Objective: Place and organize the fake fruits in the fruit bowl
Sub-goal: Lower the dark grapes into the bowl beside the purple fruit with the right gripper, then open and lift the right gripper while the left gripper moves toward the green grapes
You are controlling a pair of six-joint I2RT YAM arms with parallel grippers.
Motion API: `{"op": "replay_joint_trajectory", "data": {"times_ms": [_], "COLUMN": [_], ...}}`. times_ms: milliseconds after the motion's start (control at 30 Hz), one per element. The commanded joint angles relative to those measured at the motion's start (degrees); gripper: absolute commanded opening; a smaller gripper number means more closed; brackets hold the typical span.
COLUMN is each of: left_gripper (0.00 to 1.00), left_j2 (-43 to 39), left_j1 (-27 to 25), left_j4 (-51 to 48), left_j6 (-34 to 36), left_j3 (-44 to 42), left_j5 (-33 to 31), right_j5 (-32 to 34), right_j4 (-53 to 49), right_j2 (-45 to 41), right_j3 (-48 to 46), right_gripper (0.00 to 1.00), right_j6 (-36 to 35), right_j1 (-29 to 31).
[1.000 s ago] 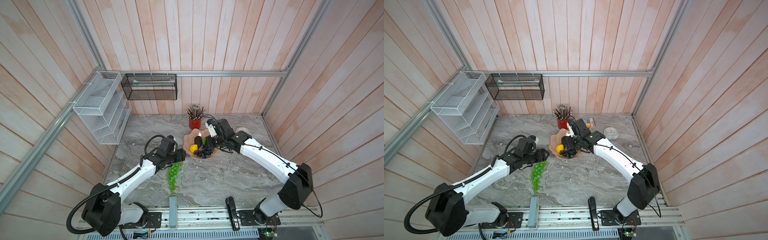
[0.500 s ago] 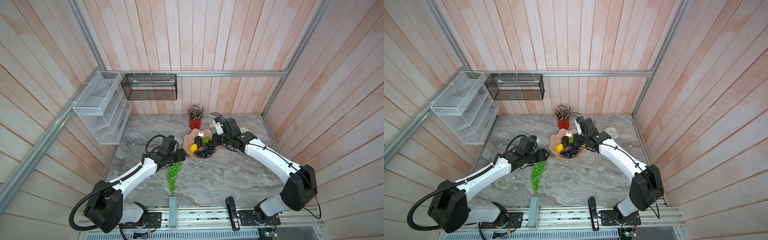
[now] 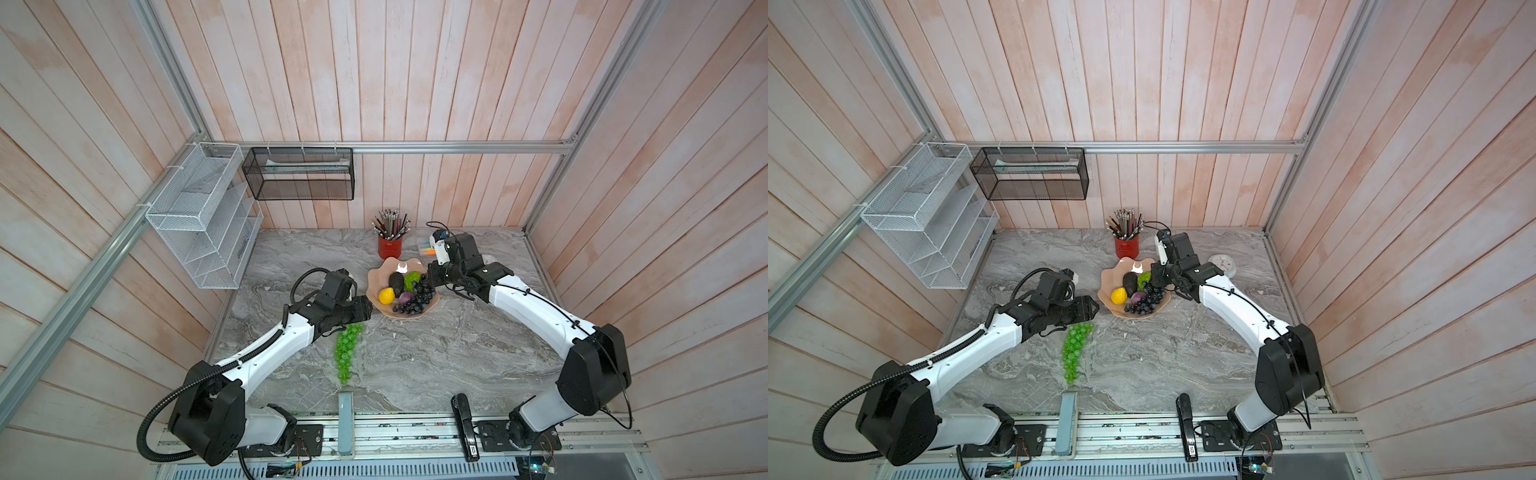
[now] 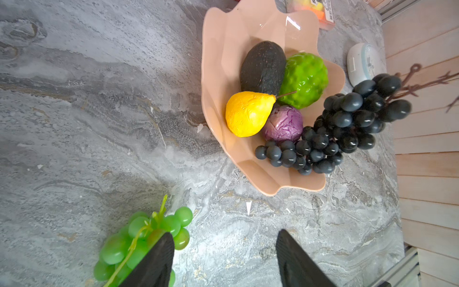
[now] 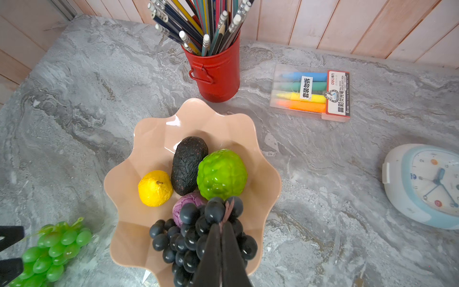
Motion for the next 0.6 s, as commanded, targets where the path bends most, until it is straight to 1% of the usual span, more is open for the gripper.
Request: {"op": "replay_joint_trajectory", "data": {"times_ms": [0, 300, 567], "left_gripper": [0.67, 0.68, 0.68], "left_j2": [-0.5, -0.6, -0.7], "left_j1": [0.3, 0.3, 0.3], "left_j4": [-0.9, -0.5, 0.0], "left_j6": [0.9, 0.7, 0.3], "left_j3": [0.9, 0.7, 0.6], "left_j5": [0.9, 1.6, 2.6], "right_j5": [1.5, 3.1, 3.6], "right_j4": [2.8, 5.5, 8.0], "right_j2": [1.8, 5.3, 9.1], "right_j3": [0.4, 0.0, 0.4], "right_gripper": [0.00, 0.00, 0.00], "right_j6": [-0.7, -2.3, -1.6], "right_j1": [-0.3, -1.1, -1.8]}}
